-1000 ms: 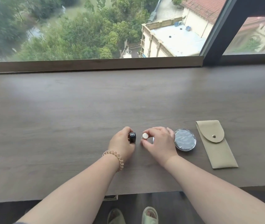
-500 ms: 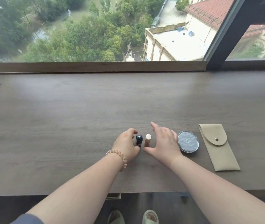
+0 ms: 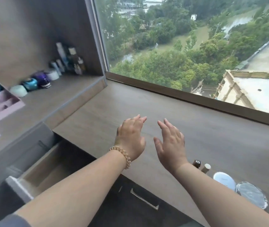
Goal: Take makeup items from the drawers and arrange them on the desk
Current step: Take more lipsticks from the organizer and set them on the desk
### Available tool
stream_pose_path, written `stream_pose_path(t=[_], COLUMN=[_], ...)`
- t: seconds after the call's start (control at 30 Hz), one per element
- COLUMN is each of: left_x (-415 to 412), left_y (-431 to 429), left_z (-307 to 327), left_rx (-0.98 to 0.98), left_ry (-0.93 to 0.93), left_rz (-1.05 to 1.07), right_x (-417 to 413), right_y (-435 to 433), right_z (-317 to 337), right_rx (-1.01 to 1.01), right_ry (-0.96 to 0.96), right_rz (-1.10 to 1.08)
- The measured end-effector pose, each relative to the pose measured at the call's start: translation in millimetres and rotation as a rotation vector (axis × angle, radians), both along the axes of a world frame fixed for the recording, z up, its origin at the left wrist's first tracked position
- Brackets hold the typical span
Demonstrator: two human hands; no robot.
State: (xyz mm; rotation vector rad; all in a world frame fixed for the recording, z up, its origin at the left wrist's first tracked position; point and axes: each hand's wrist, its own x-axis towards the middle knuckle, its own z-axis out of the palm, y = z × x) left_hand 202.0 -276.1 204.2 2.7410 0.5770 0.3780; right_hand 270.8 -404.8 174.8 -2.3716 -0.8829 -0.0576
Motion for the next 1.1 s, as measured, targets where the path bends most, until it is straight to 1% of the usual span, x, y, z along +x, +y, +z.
stream_pose_path(t=[0.1,0.2,0.4,0.6,0.67,0.83,1.0,1.1], left_x=[-45,-94,-211,-340,-372,-398,-383,-367], left_y=[39,77,161,263,298,370,434,479], left_z=[18,36,61,64,65,70,74,62], left_rx=[0.048,0.067,0.102,0.154,0.177,0.223,0.256,0.272], left_ry=[-0.009,-0.056,-0.154,-0.109,-0.096,-0.035,0.001,0.056], left_rz=[0.106,0.216,0.394,0.510,0.563,0.613,0.670,0.730], right_x=[-34,-65,-150,-264,-295,-320,-303,-284], right_y=[40,81,185,303,338,413,496,556], right_z=[11,23,52,55,54,55,57,47], right_rx=[-0.013,-0.025,-0.007,-0.010,-0.023,-0.045,0.017,0.057], right_ry=[-0.010,-0.052,-0.123,-0.087,-0.065,-0.083,-0.130,-0.126], right_rz=[0.114,0.214,0.344,0.455,0.490,0.567,0.605,0.626])
